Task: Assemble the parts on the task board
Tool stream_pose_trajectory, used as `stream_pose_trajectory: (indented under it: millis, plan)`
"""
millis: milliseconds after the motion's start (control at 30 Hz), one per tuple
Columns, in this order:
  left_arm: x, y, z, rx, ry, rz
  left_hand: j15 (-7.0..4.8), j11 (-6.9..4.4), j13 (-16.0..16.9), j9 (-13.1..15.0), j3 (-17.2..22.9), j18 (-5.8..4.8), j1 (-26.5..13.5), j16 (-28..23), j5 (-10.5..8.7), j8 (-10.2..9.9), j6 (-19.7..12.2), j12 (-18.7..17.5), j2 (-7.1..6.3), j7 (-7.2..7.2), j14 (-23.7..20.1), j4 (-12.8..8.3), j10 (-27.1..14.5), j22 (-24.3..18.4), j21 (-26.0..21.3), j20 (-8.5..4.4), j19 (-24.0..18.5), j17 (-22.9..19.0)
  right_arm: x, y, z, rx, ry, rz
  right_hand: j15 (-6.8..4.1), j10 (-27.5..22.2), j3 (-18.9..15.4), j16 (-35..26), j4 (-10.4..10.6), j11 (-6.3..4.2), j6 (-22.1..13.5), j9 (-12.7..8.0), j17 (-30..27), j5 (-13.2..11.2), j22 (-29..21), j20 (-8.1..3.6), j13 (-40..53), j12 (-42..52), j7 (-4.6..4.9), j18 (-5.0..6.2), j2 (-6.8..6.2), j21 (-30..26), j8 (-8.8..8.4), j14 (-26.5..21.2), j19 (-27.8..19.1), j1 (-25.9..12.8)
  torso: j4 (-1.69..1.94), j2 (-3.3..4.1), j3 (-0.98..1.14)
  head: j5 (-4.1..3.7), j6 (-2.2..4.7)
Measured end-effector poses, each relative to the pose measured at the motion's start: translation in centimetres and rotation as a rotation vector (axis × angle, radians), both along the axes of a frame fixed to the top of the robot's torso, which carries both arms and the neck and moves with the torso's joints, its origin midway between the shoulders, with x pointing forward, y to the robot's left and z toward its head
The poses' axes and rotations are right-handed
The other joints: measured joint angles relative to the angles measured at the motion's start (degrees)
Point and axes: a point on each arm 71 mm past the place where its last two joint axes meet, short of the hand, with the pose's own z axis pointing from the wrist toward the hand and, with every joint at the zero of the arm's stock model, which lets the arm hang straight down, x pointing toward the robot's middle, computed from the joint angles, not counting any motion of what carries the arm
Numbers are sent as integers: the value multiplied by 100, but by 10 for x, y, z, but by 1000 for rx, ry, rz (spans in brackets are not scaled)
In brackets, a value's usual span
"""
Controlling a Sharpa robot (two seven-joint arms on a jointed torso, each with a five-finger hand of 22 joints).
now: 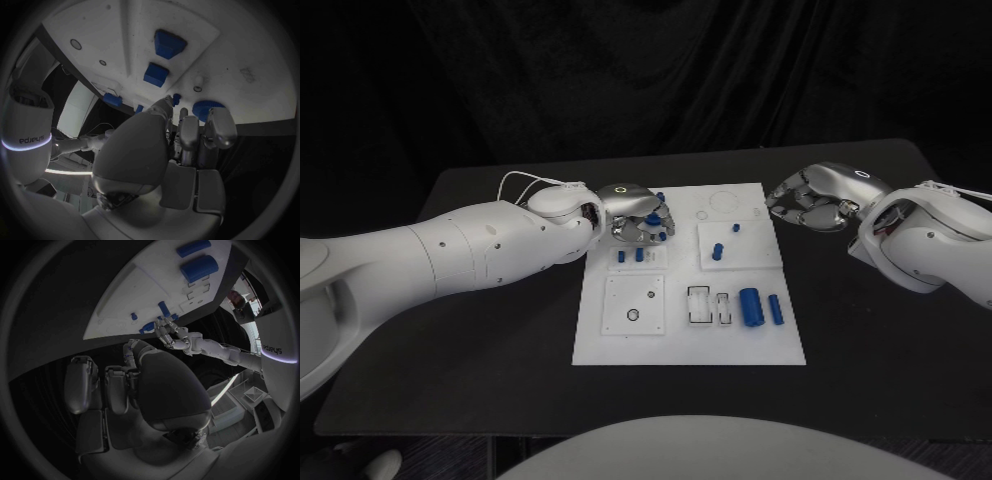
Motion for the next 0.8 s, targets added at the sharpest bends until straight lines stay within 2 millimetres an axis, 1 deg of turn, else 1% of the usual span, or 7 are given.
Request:
stream_pose_trajectory:
  millis: [100,233,300,433,700,733,800]
  plan:
    - [1,0,-3,3,3,6,-14,2,14,2,39,0,-21,142,0,0,9,34,-21,-10,162,-8,65,0,40,0,40,210,0,0,0,1,0,1,0,0,0,0,0,0,0,0,0,0,0,0,0,0,0,0,0,0,0,0,0,0,-4,3,0,-9,0]
    - [1,-1,-6,6,6,9,-14,-27,26,2,70,0,-21,147,0,0,37,44,-21,-38,162,-39,95,0,40,0,40,224,-1,-1,0,0,1,-1,0,0,0,0,0,0,0,0,0,0,0,0,0,0,0,0,0,0,0,0,0,0,-10,7,-1,-14,0]
    - [1,-1,-7,7,7,9,-14,-19,34,2,102,0,-21,147,0,0,59,47,-21,-16,162,-39,123,0,40,0,39,224,-1,-1,0,0,1,-2,0,0,0,0,0,0,0,0,0,0,0,0,0,1,0,0,0,0,0,0,0,0,-10,8,-1,5,0]
    - [2,-3,-7,6,6,10,-14,-35,53,2,133,1,-21,168,0,0,81,99,-21,-35,162,-70,188,0,40,-20,60,224,-1,-2,0,0,2,-3,0,0,0,0,0,0,0,0,0,0,-1,0,1,2,0,-1,0,0,0,0,0,0,-7,9,-4,27,0]
    - [2,-3,-8,1,3,11,-78,-91,212,32,263,2,-21,225,0,32,216,331,-21,37,226,-149,499,0,152,-31,138,284,-1,-2,0,-1,3,-3,0,0,16,0,-16,0,0,0,0,23,-1,0,4,-18,0,-1,0,0,0,0,0,0,7,11,-12,1,0]
    - [2,-3,-8,0,3,11,-93,-100,269,42,292,-4,-21,260,0,49,250,394,-21,70,287,-166,578,0,209,-41,188,320,-1,-2,0,-1,4,-3,0,0,16,0,-16,0,0,0,0,23,-1,0,4,-18,0,-1,0,0,0,0,0,0,9,11,-12,-4,0]
    - [2,-2,-9,-3,-1,11,-119,-143,354,63,332,-92,6,303,0,93,359,476,6,119,369,-206,655,0,309,-60,267,397,-1,-2,0,-1,4,-3,0,0,16,0,-16,0,0,0,0,23,-1,0,4,-18,0,-1,0,0,0,0,0,0,14,10,-14,-20,0]
